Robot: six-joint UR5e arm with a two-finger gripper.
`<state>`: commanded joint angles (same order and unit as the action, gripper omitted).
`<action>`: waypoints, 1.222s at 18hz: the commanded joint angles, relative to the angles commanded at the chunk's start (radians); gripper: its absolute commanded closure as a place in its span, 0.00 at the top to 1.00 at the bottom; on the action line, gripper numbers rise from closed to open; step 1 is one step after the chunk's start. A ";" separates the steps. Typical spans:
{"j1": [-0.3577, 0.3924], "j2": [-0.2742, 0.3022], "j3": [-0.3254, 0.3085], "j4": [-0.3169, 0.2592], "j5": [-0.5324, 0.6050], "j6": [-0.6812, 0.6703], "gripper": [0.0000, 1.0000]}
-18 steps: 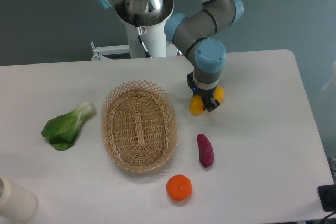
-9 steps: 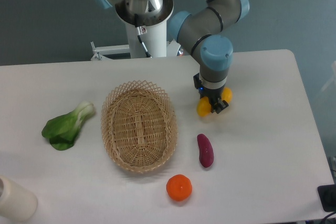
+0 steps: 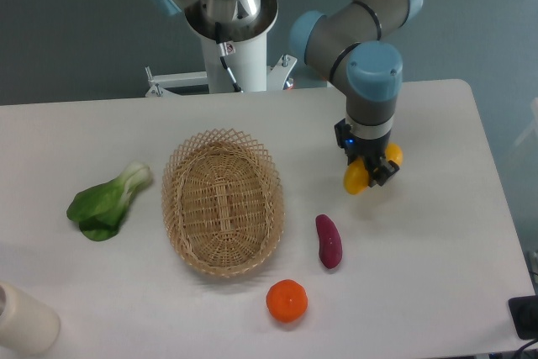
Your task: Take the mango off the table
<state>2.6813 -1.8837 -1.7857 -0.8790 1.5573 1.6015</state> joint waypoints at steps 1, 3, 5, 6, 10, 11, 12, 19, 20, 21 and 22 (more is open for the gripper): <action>0.012 -0.002 0.015 -0.011 -0.025 -0.002 0.34; 0.023 -0.003 0.066 -0.073 -0.043 -0.002 0.34; 0.023 -0.015 0.123 -0.132 -0.045 -0.003 0.34; 0.023 -0.017 0.138 -0.140 -0.045 -0.003 0.34; 0.020 -0.034 0.175 -0.143 -0.037 -0.002 0.34; 0.020 -0.034 0.180 -0.143 -0.037 -0.003 0.34; 0.020 -0.034 0.181 -0.143 -0.039 -0.003 0.34; 0.015 -0.037 0.172 -0.137 -0.026 -0.006 0.34; 0.015 -0.037 0.170 -0.137 -0.026 -0.006 0.34; 0.015 -0.037 0.170 -0.137 -0.026 -0.008 0.34; 0.015 -0.037 0.172 -0.137 -0.026 -0.009 0.34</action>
